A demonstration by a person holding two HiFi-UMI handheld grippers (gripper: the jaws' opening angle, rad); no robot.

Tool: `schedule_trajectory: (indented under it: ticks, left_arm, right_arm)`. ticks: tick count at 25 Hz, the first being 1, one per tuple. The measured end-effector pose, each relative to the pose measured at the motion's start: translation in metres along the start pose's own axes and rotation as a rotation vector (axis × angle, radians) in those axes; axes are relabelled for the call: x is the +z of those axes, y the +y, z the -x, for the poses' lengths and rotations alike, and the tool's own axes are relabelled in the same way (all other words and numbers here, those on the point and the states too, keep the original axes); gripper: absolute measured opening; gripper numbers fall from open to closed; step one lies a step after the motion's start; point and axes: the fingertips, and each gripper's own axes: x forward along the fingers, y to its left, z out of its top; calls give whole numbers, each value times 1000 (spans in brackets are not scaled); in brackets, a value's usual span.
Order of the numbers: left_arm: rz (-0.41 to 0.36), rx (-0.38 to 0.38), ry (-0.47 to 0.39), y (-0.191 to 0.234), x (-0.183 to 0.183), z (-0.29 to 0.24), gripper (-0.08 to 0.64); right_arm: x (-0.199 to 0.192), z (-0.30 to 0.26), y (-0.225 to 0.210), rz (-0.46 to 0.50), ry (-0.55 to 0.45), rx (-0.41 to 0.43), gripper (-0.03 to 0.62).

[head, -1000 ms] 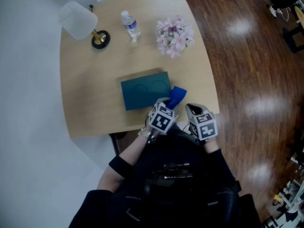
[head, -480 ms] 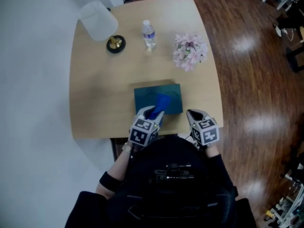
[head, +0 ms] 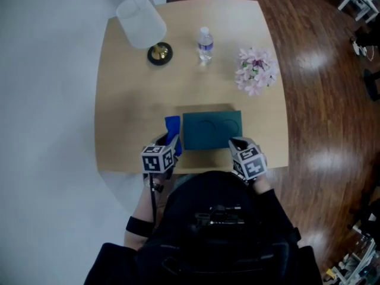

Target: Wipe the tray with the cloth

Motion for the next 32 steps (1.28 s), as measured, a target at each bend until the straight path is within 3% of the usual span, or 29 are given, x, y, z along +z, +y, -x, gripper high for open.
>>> schedule_trajectory:
  ticks: [2, 5, 7, 13, 18, 25, 32]
  left_arm:
    - [-21, 12, 27, 18, 12, -22, 121]
    - [-173, 42, 101, 41, 28, -50, 121]
    - [-225, 3, 133, 44, 33, -65, 121]
    - [-213, -156, 166, 26, 31, -81, 121]
    - [-234, -188, 189, 21, 13, -71, 121]
    - [-455, -297, 302, -4, -37, -34, 121]
    - [-529, -439, 429, -32, -97, 8, 121]
  right_arm:
    - [1, -8, 4, 20, 23, 0, 8]
    - [-2, -17, 6, 21, 56, -19, 8]
    - [-7, -19, 5, 10, 77, -41, 8]
    - [-19, -25, 5, -20, 122, -76, 8]
    - [-15, -27, 7, -27, 116, -82, 8]
    - [-15, -35, 7, -20, 117, -69, 8]
    - [4, -33, 9, 6, 78, -65, 8]
